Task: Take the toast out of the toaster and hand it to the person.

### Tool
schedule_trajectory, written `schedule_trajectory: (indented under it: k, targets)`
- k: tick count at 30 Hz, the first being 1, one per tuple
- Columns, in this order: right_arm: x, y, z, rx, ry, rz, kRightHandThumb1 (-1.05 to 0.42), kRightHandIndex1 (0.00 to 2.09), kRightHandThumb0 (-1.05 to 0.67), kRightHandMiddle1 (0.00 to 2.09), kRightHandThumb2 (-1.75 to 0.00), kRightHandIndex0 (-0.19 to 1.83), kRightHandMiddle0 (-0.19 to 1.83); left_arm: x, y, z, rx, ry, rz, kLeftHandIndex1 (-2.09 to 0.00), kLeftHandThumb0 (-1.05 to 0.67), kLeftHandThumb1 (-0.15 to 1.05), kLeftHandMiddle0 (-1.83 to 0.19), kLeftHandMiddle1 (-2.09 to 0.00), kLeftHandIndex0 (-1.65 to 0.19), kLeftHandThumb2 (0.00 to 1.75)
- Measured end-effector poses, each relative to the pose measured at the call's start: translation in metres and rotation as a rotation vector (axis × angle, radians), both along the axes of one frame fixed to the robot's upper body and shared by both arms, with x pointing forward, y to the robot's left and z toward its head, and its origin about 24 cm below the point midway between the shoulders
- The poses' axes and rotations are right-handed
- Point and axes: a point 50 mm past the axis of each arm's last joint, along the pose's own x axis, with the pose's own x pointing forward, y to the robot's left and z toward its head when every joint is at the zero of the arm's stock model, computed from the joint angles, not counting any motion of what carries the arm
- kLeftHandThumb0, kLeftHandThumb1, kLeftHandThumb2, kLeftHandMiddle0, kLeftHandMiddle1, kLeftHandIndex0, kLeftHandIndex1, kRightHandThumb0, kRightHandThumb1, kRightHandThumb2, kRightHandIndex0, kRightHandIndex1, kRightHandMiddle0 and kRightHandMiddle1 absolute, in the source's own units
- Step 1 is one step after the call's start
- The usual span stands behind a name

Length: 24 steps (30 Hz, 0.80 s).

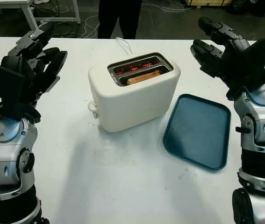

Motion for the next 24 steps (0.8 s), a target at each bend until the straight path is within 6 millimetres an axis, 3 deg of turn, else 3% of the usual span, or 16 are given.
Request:
schedule_trajectory:
  k: [24]
  targets:
    - [-0.014,0.000,-0.012,0.069,0.048,0.025,-0.92,0.01,-0.46,0.01,-0.37,0.31,0.32,-0.004,-0.009,-0.008,-0.018,0.012,-0.035,-0.05,-0.62,0.92,0.00,-0.90,-0.41,0.20]
